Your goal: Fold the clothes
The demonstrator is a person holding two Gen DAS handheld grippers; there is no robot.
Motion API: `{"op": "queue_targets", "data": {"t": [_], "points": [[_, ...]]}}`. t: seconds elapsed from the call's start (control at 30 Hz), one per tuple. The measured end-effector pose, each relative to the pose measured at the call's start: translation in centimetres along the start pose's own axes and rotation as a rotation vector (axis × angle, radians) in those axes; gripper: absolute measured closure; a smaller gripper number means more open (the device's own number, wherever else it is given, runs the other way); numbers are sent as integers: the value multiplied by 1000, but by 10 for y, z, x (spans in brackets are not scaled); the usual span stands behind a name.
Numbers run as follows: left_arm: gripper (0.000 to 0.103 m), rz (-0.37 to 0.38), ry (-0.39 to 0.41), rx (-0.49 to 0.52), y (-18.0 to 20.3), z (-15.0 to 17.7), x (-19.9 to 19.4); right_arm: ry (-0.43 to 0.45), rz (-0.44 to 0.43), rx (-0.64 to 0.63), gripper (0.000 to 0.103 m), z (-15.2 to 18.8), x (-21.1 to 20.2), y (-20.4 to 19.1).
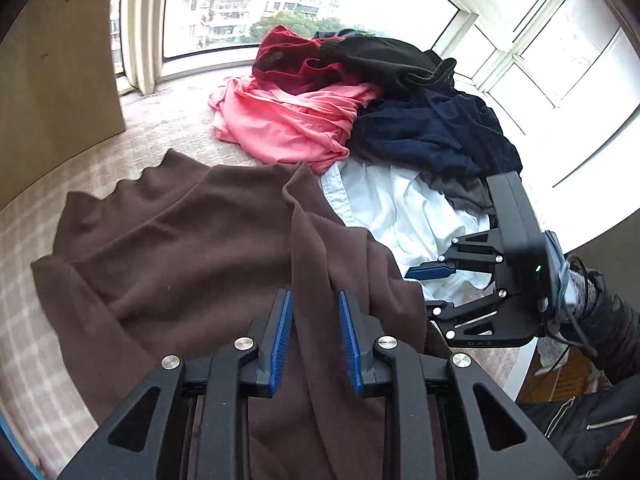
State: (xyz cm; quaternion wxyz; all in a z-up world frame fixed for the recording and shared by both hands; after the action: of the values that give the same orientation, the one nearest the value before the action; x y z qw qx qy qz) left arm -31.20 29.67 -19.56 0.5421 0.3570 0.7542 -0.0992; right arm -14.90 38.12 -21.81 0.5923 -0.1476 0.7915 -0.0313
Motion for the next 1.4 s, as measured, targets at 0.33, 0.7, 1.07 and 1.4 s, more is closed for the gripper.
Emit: {"op": "queue_targets", "data": {"t": [0.33,0.7,1.07,1.4], "points": [[72,18,-154,171,5,-42,67,151,170,-199,67,-4,-26,-30],[97,25,-201,240,3,-31,69,141,138,-239,67,-1,-41,-33],[98,7,-217,263,11,-35,70,74,26,-343,79,-27,-4,-47],[98,19,-151,177,-6,-36,56,111,-5,-127,99,-14,-31,8]]}}
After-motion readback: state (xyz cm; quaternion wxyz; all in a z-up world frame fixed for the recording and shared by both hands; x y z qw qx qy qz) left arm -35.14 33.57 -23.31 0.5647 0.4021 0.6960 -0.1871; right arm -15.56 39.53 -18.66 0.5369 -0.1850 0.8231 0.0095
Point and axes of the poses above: each gripper's, at about its wrist camera, not at the fingertips, and x roughly the way its jaws point, y to its right, z to its underside, the point moved 5 cm from there along x, roughly the way its jaws point, and after that the axes turned 7 degrees about -z, right-handed, at the moved point
